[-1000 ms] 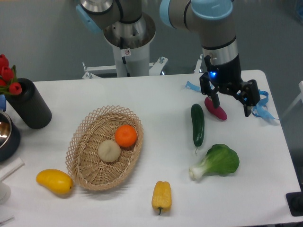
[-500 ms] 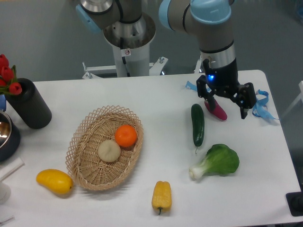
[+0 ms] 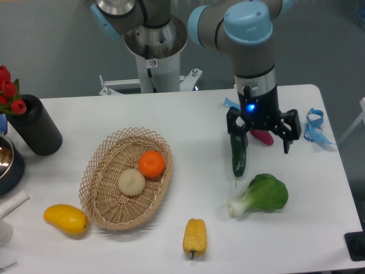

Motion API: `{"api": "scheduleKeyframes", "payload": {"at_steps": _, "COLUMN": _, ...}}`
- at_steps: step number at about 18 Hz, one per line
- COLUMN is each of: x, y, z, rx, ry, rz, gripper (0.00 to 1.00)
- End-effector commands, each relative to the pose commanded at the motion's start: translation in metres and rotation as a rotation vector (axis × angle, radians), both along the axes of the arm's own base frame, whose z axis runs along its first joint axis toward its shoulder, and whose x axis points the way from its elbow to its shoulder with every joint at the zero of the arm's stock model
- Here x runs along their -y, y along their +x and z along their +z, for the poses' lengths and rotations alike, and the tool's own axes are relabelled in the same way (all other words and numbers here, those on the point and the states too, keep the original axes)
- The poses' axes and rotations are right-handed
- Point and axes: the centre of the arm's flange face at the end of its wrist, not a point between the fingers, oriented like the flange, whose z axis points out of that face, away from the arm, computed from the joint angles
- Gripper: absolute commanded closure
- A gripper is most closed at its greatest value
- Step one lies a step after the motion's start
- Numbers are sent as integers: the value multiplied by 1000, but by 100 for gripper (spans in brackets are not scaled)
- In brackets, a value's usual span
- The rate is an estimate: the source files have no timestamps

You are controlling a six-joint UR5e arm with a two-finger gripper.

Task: Pick up the yellow pepper from the table
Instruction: 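Move the open gripper over the yellow bell pepper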

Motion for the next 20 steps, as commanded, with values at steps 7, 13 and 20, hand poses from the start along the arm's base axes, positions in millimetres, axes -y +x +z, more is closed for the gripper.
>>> {"api": "scheduleKeyframes", "payload": {"at_steps": 7, "x": -49, "y": -4, "z": -30, "rx": 98, "ry": 84, "rz": 176, "gripper": 0}}
{"api": "scheduleKeyframes", "payload": {"at_steps": 13, "x": -92, "y": -6, "z": -82, "rx": 274, "ry": 166, "rz": 131, "gripper": 0}}
{"api": "scheduleKeyframes", "payload": {"at_steps": 20, "x": -116, "y": -13, "z": -125, "rx": 353, "ry": 172, "rz": 115, "gripper": 0}}
